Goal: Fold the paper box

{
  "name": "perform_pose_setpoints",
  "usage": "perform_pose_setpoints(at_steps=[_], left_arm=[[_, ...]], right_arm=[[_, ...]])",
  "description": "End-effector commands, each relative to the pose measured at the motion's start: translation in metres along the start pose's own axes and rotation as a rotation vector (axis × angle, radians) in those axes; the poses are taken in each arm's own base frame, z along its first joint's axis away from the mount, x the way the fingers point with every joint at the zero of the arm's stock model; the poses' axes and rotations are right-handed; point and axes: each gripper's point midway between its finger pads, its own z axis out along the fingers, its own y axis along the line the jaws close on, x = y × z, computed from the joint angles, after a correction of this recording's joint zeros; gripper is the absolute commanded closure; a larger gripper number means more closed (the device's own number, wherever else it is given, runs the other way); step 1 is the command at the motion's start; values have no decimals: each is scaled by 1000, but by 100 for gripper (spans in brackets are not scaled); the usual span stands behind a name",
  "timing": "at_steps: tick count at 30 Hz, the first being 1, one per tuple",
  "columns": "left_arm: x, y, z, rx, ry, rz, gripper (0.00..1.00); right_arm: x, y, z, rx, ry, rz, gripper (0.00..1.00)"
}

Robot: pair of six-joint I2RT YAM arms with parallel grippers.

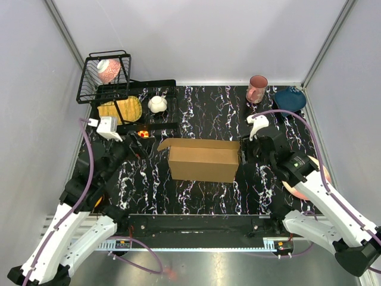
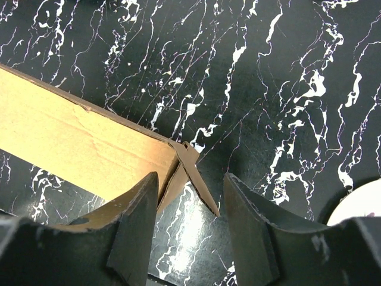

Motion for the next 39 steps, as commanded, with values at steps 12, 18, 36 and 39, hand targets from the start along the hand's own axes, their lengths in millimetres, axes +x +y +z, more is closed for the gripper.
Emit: perform_pose_setpoints(at_steps=[12, 18, 36, 39], left_arm=[[36, -11, 23, 119, 139, 54, 11], [55, -14, 37, 168, 209, 67, 12], [57, -19, 65, 214, 235, 108, 53], [59, -20, 65, 221, 245, 109, 64]], right_arm=[[-13, 1, -3, -7, -64, 3, 59], [-12, 3, -3, -16, -61, 3, 60], [-11, 7, 0, -30, -45, 20, 65], [-11, 8, 1, -33, -41, 32, 67]])
